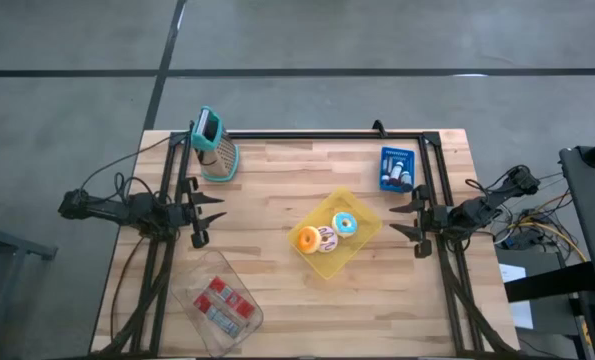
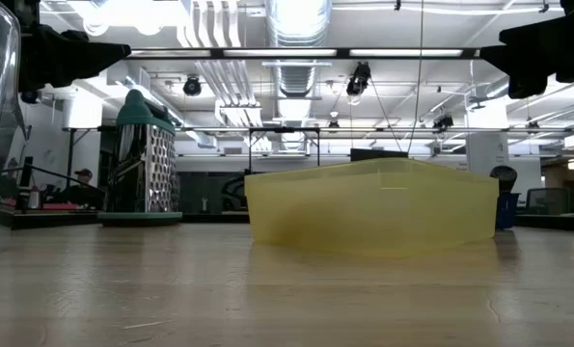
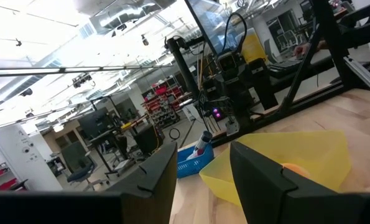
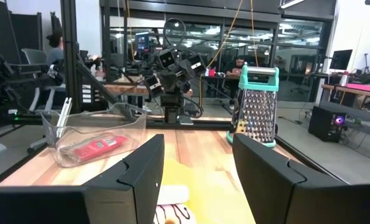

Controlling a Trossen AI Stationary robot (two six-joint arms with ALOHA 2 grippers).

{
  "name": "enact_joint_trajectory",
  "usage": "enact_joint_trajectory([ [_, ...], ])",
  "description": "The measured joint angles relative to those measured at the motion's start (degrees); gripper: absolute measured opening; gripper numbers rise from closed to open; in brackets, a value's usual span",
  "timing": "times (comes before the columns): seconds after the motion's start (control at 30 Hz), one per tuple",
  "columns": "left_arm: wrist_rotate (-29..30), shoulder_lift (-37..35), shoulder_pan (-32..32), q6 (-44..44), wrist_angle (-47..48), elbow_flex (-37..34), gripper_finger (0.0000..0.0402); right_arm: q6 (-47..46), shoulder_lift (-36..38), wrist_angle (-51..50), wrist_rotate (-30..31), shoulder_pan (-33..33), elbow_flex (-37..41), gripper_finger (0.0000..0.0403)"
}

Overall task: Pick & Place Food Item
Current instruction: Return to home position

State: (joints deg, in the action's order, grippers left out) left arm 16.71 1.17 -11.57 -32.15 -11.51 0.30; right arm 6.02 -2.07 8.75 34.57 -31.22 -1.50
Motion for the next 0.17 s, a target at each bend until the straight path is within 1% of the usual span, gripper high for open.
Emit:
enact_joint_trajectory([
  [0.17, 0.0, 0.0, 0.0, 0.0, 0.0, 0.0, 0.0152, 0.0, 0.0, 0.0, 0.0, 0.0, 0.0, 0.0187],
])
